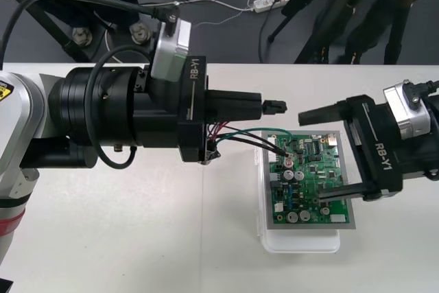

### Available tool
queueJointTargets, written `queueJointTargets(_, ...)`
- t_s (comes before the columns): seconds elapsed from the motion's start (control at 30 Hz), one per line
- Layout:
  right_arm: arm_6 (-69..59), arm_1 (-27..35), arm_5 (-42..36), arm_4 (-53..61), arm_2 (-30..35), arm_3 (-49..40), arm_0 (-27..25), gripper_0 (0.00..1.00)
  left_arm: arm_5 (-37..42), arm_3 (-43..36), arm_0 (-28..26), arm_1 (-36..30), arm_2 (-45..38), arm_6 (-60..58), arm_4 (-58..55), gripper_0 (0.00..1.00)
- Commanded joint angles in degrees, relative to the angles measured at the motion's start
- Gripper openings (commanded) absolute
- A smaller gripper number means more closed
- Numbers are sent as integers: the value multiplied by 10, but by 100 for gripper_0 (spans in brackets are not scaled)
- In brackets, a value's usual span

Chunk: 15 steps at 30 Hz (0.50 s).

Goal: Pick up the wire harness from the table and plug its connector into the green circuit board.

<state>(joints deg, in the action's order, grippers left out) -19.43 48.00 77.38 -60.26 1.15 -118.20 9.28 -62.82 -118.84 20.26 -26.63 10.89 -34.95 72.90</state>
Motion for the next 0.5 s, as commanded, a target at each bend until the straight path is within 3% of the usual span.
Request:
queueJointTargets(0.03, -68, 23, 64, -35, 60, -19, 20, 100, -46, 45, -14, 0, -49, 110, -39, 0)
queueJointTargets(0.2, -117, 23, 126, -65, 90, -19, 39, 100, -105, 90, -24, 12, -84, 163, -55, 0)
queueJointTargets(0.5, -169, 57, 126, -116, 101, -19, 74, 100, -190, 167, -54, 15, -120, 259, -91, 0)
